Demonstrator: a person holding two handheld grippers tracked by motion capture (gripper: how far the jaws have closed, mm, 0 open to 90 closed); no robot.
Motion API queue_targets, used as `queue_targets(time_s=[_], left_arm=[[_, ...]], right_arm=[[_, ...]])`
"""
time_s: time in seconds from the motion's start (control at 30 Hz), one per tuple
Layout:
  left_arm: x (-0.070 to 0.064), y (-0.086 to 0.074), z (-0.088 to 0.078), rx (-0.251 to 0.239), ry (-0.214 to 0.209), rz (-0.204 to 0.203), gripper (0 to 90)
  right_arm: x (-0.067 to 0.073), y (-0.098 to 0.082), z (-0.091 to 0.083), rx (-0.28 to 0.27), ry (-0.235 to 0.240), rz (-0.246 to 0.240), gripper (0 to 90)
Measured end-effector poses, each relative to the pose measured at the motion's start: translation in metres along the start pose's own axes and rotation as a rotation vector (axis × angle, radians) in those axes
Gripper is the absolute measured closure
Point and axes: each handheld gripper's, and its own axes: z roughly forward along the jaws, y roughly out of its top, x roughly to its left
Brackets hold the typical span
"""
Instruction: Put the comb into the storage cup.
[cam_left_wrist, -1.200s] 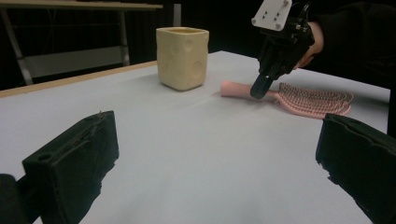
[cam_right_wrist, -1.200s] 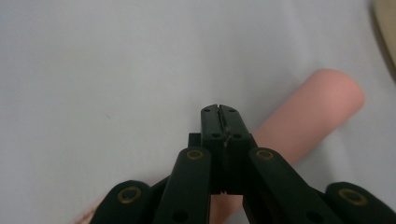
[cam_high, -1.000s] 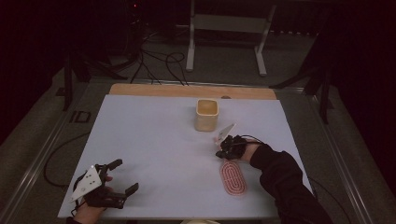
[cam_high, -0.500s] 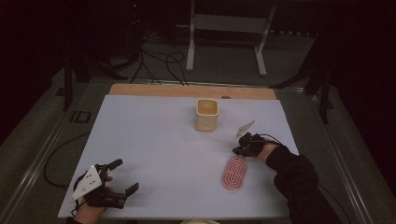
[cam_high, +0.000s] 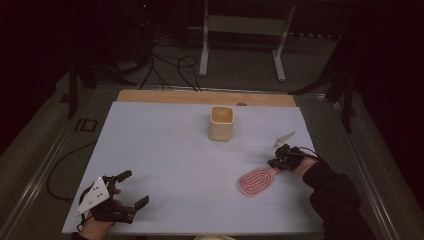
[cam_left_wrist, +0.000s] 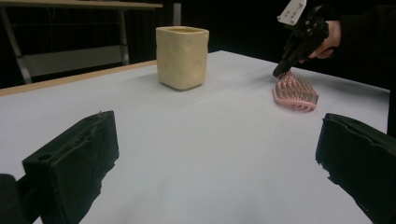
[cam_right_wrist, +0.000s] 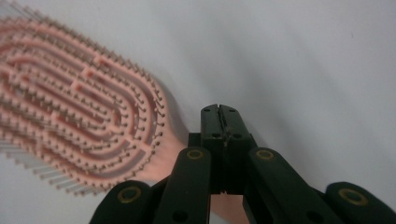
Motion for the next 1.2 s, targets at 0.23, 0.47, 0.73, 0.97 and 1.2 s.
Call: queue_targets(time_s=[0.23,0.47,0.73,0.97,1.2], left_arm=[[0.0,0.0,0.0,0.0,-0.001,-0.004,0.1],[0.0,0.0,0.001,-0.002,-0.001,-0.007,0.1],[0.001,0.0,0.001,-0.003,0.004,-0.009,0.1],[0.002,0.001,0.001,0.003,0.022,-0.006,0.1],[0.002,0.001,0.001,0.004,0.034,-0.007,0.1]], right_arm=[[0.005,-0.021,-0.01,-0.004,-0.018,0.032,90.0],[0.015,-0.04,-0.021,-0.004,-0.035,0.068,90.0],[0.03,-0.054,-0.027,-0.013,-0.057,0.113,90.0],[0.039,-0.064,-0.03,-0.023,-0.057,0.149,90.0],[0.048,-0.069,-0.033,-0.025,-0.063,0.157,90.0]])
